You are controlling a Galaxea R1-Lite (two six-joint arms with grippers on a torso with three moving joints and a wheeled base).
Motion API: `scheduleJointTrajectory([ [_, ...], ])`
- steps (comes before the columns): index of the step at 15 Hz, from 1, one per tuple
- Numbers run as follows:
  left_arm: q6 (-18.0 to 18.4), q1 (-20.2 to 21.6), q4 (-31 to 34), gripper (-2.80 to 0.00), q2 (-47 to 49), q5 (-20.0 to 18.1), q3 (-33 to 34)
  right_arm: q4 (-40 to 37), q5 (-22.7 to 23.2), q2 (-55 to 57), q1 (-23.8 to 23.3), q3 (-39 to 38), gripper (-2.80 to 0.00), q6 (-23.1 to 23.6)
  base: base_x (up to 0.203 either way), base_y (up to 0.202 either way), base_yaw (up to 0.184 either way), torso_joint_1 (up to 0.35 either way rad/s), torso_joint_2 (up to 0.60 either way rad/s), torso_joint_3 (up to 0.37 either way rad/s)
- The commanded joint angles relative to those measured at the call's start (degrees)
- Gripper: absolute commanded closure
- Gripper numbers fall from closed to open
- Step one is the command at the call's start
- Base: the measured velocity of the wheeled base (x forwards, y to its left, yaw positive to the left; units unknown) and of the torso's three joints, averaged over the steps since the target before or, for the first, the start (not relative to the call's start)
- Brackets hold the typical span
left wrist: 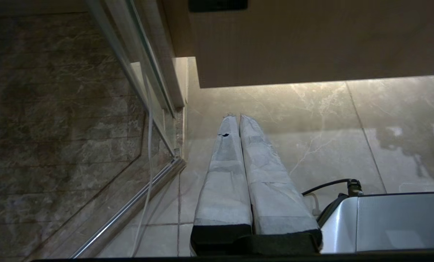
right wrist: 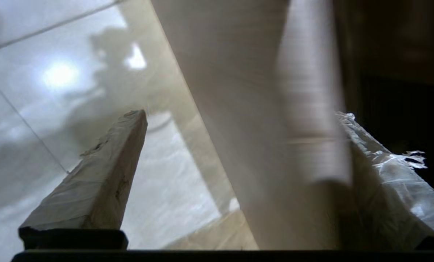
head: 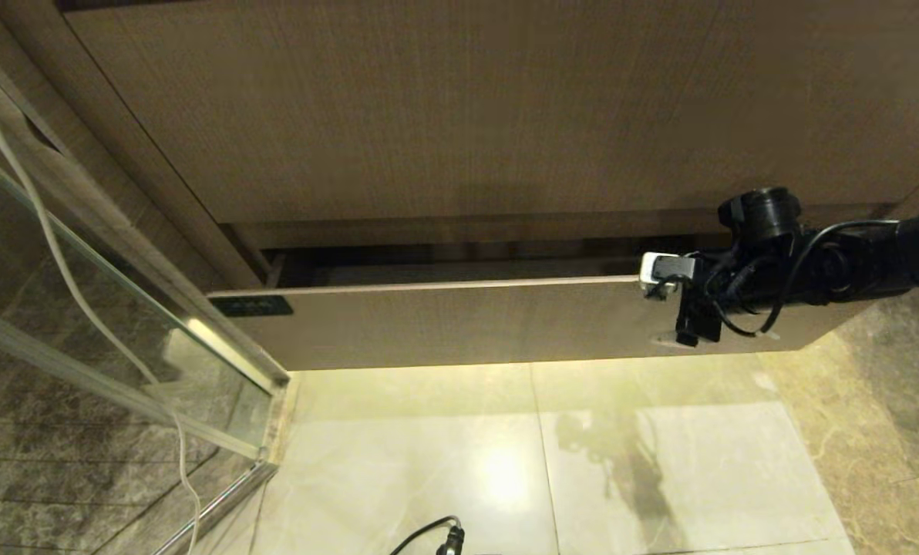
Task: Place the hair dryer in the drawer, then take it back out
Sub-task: Pull open the drawer
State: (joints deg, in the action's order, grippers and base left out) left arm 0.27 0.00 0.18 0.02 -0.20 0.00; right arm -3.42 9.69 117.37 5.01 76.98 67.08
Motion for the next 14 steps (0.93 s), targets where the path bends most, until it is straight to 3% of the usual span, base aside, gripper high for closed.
scheduleJointTrajectory([
  [1,0.04,0.00,0.00,0.00,0.06,0.03,0.09,0.53,0.47,-1.31,0.09,0.10,-2.80,0.46,0.000,0.000,0.000,0.000,0.00,0.000],
  [9,0.08,0.00,0.00,0.00,0.06,0.03,0.09,-0.52,0.82,-11.84,-0.10,-9.41,-2.80,-0.14,0.000,0.000,0.000,0.000,0.00,0.000],
  [10,-0.01,0.00,0.00,0.00,0.06,0.03,0.09,-0.75,0.84,-13.14,-0.25,-9.89,-2.80,-1.77,0.000,0.000,0.000,0.000,0.00,0.000],
  [14,0.02,0.00,0.00,0.00,0.06,0.03,0.00,-5.07,0.48,-18.64,-0.40,-10.29,-2.80,-17.39,0.000,0.000,0.000,0.000,0.00,0.000],
])
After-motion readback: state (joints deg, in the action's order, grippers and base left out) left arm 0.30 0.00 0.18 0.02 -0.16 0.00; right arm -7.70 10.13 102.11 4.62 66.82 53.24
